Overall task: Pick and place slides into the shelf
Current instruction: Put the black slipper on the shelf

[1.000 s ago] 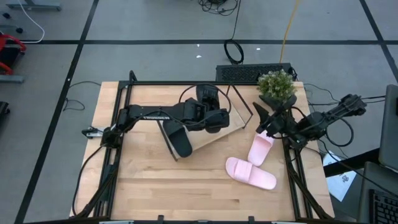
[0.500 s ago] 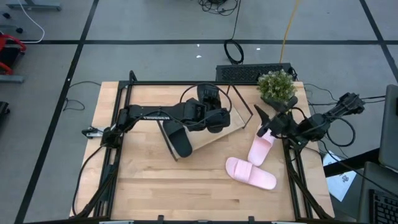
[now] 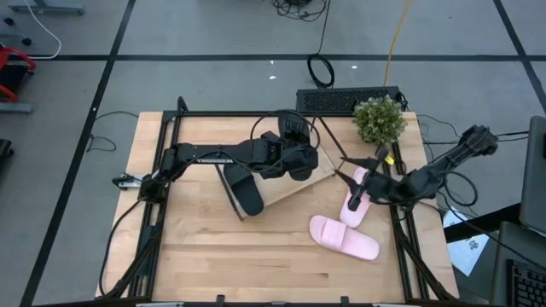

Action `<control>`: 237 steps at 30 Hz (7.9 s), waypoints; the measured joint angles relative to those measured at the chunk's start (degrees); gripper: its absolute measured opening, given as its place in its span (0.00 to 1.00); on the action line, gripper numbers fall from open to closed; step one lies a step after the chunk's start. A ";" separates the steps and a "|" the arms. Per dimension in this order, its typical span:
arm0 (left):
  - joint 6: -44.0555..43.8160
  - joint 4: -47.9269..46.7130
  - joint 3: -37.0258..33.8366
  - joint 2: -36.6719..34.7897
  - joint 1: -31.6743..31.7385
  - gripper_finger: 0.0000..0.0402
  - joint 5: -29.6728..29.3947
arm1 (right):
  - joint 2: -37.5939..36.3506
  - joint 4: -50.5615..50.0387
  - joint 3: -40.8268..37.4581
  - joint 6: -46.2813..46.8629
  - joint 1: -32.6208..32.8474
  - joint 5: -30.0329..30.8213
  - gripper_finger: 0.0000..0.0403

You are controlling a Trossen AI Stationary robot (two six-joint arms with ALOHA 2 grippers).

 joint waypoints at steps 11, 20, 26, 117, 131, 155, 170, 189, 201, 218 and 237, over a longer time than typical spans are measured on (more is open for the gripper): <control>6.27 2.63 -0.01 0.04 -0.04 0.12 1.52 | -0.55 -11.98 0.00 12.85 -6.64 -3.22 0.40; 7.06 2.77 0.00 0.04 -0.04 0.12 4.73 | -5.34 -29.06 0.00 28.38 -6.85 -10.55 0.40; 8.70 12.24 -0.02 0.04 -0.04 0.12 5.61 | -4.92 -33.03 -0.02 28.62 -8.89 -10.75 0.40; 36.72 25.18 -0.02 0.04 0.88 0.12 19.59 | -0.32 -18.04 -0.04 16.69 -27.30 -12.17 0.00; 47.61 33.52 -0.02 0.04 0.27 0.12 19.56 | -4.12 -17.96 0.02 16.44 -27.26 -12.43 0.00; 63.62 31.98 0.02 -7.06 -5.22 0.12 13.34 | -3.94 -21.76 -0.09 30.44 -25.81 -27.91 0.00; 90.61 24.17 0.00 -17.09 -14.17 0.12 -3.26 | 10.94 -3.92 0.00 33.13 -22.65 -37.81 0.00; 96.00 22.82 0.00 -17.18 -15.50 0.12 -2.84 | 32.29 5.67 5.90 32.99 -30.75 -42.38 0.00; 96.09 21.55 0.00 -17.16 -15.41 0.12 -2.92 | 38.90 5.07 7.34 32.95 -35.20 -44.66 0.00; 96.72 22.00 0.00 -17.16 -13.70 0.12 -3.06 | 38.85 -0.22 11.92 28.25 -37.74 -49.66 0.00; 96.69 21.98 0.00 -17.16 -13.97 0.12 -2.44 | 47.23 -2.11 18.29 33.01 -41.28 -48.11 0.00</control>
